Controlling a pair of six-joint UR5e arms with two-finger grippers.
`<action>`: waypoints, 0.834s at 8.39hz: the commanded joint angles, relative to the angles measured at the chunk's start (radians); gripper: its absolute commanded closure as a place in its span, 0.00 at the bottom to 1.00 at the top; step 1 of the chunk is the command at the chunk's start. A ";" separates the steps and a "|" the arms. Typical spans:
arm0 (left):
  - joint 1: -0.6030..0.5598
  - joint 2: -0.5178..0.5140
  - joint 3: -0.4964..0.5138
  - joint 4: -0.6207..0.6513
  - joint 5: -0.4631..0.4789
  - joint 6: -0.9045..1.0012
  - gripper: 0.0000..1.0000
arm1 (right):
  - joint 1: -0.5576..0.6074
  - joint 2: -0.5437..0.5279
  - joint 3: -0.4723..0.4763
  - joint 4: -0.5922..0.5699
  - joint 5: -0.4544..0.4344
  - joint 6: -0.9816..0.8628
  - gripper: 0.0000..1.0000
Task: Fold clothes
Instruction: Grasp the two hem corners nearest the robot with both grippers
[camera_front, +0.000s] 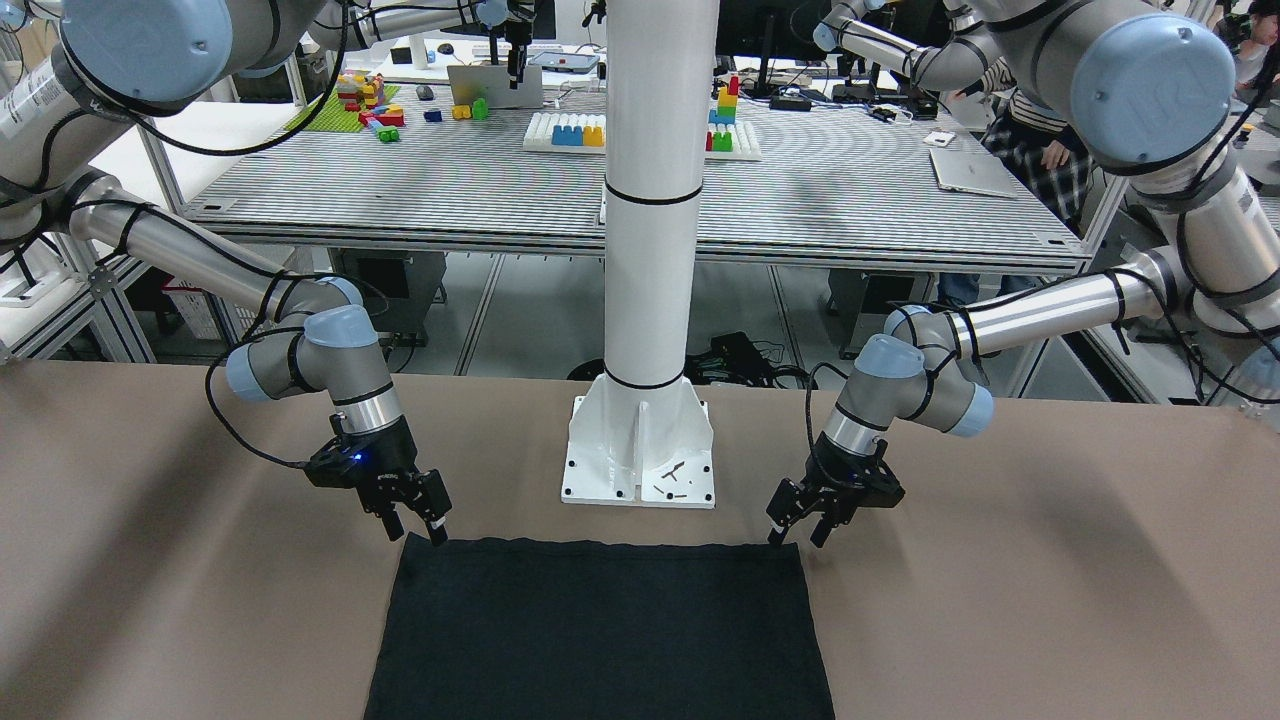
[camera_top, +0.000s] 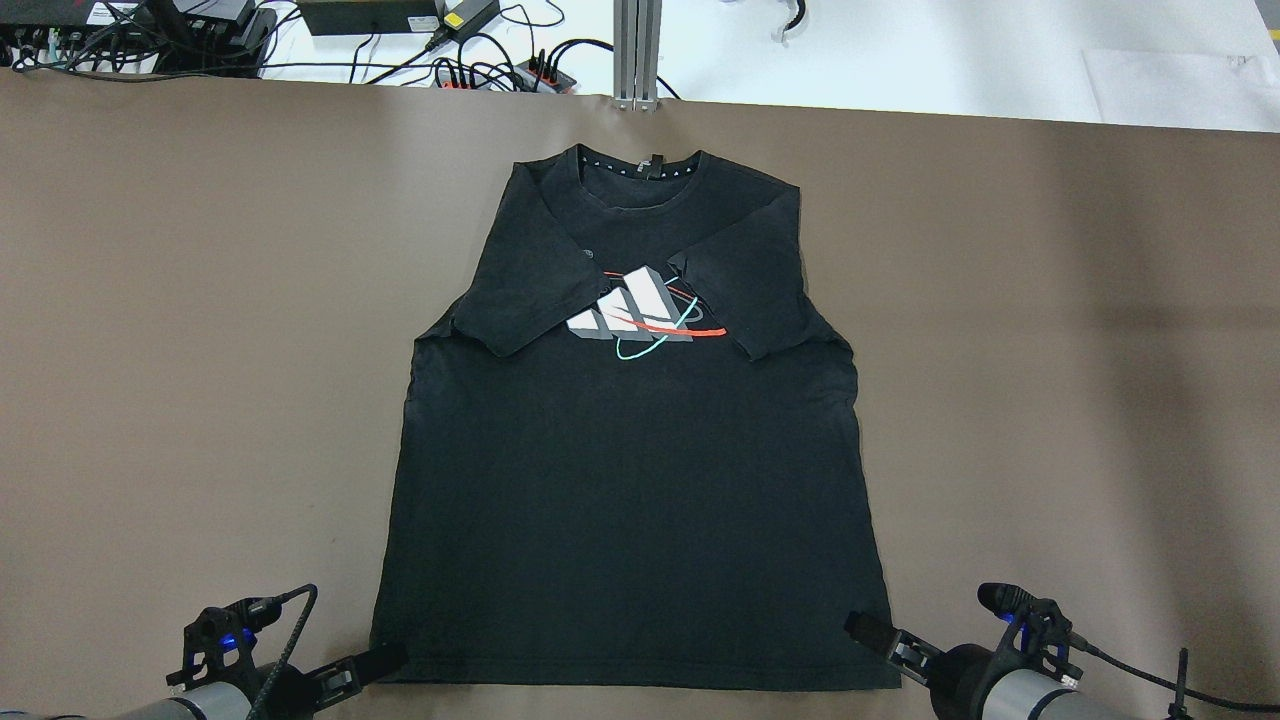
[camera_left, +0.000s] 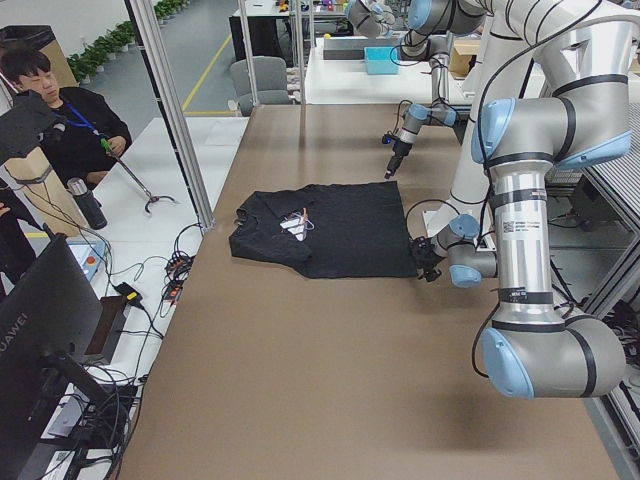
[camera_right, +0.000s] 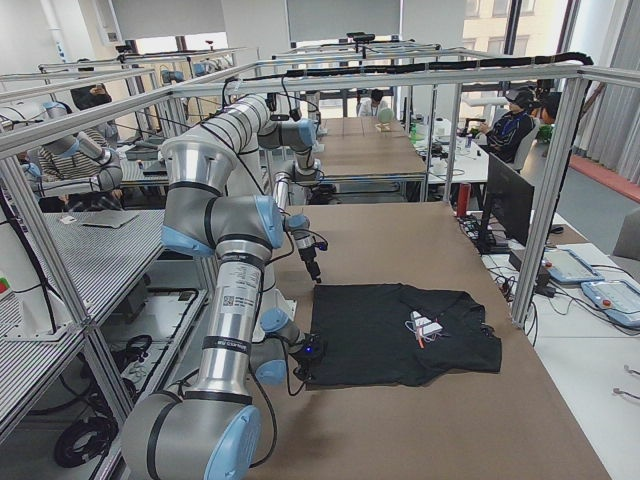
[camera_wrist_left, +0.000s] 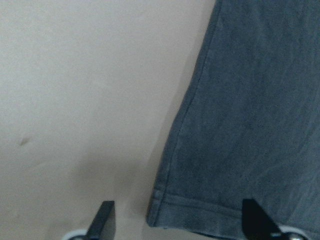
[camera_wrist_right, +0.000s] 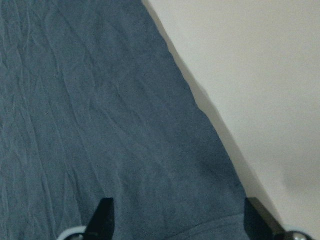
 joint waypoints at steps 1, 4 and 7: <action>0.005 -0.002 0.005 0.000 0.010 -0.003 0.20 | 0.001 0.000 0.000 0.000 0.000 -0.001 0.08; 0.022 -0.002 0.005 0.000 0.010 -0.003 0.37 | 0.001 0.000 -0.002 0.000 0.000 -0.001 0.08; 0.028 0.000 0.007 0.002 0.022 -0.003 0.41 | 0.001 -0.001 -0.002 -0.001 0.000 -0.001 0.08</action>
